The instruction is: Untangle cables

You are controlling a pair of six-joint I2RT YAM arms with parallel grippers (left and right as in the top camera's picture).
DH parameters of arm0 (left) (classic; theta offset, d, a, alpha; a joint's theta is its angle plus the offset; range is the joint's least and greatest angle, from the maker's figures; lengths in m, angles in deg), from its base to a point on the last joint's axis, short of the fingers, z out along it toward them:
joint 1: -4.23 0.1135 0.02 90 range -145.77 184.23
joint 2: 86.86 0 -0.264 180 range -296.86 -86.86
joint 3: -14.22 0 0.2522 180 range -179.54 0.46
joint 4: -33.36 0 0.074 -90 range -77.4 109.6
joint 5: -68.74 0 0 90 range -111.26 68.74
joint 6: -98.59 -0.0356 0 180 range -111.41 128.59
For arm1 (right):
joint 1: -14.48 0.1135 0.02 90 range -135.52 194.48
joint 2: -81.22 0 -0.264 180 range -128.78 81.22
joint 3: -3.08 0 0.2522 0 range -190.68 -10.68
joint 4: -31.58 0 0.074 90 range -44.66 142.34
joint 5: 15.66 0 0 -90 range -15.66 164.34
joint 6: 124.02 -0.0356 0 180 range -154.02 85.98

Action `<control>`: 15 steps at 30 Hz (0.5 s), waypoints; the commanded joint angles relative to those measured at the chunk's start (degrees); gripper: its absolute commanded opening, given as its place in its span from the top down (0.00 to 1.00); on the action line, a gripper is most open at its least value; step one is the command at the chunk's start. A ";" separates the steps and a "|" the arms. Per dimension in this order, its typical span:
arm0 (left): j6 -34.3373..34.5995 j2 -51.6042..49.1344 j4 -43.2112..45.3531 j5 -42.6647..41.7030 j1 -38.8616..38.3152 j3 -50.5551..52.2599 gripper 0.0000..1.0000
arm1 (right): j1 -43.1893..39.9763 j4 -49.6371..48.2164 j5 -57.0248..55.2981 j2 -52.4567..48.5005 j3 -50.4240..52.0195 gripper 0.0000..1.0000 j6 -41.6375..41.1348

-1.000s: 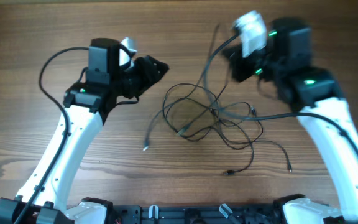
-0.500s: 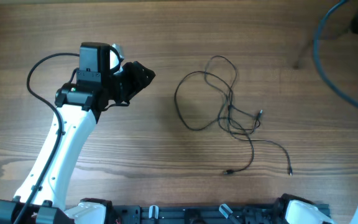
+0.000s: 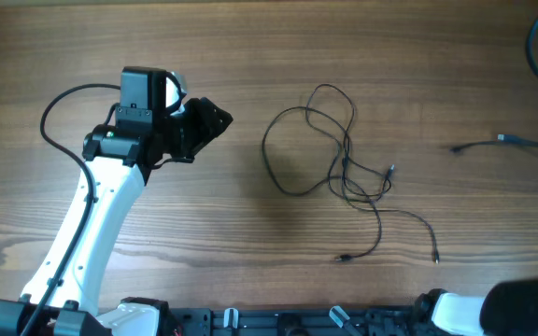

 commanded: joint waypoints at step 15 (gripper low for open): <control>-1.31 -0.26 -0.81 0.55 0.09 -0.26 0.45 | -0.04 14.73 21.20 -14.91 -0.37 0.30 16.46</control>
